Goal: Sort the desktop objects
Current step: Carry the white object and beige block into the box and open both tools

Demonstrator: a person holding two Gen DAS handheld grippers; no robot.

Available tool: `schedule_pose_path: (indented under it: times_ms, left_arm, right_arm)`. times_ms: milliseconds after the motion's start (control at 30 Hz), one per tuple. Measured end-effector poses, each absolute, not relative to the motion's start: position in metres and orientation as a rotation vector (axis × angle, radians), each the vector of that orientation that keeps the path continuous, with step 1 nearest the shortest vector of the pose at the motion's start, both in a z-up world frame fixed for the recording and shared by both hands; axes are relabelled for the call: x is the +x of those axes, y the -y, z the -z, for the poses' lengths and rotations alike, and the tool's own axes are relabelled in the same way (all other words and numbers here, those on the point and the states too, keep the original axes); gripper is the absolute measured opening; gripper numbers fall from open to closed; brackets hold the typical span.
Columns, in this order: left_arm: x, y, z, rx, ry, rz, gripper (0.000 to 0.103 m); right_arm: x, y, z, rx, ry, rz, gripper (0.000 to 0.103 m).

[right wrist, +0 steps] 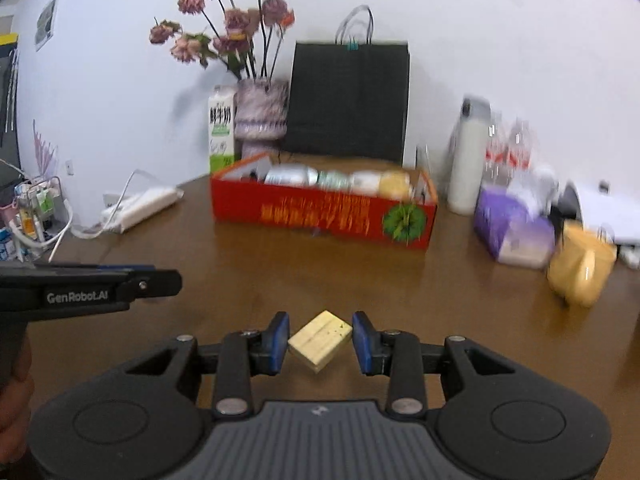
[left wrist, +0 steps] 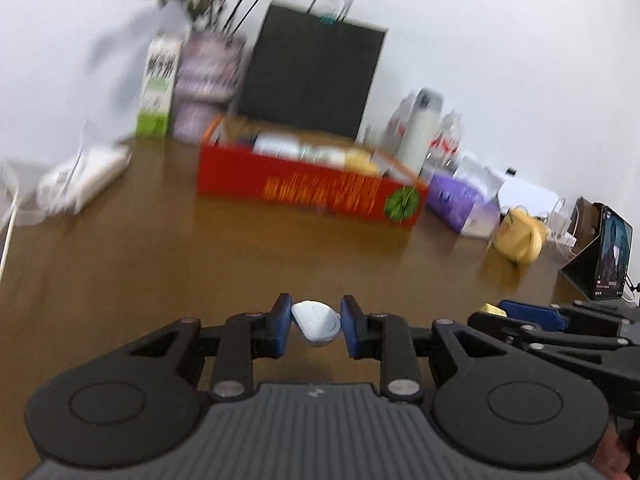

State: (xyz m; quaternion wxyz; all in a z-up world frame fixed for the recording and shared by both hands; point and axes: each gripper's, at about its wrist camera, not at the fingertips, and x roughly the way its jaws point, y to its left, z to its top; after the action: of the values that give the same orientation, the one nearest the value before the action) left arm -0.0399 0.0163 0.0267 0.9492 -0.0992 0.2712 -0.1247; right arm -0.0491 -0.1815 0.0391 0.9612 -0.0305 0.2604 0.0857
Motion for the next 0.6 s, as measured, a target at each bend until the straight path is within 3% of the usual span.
schedule_pose_path:
  times_ms: [600]
  left_arm:
    - [-0.07, -0.024, -0.018, -0.181, -0.519, 0.274, 0.027]
  right_arm:
    - [-0.096, 0.164, -0.025, -0.054, -0.531, -0.184, 0.033]
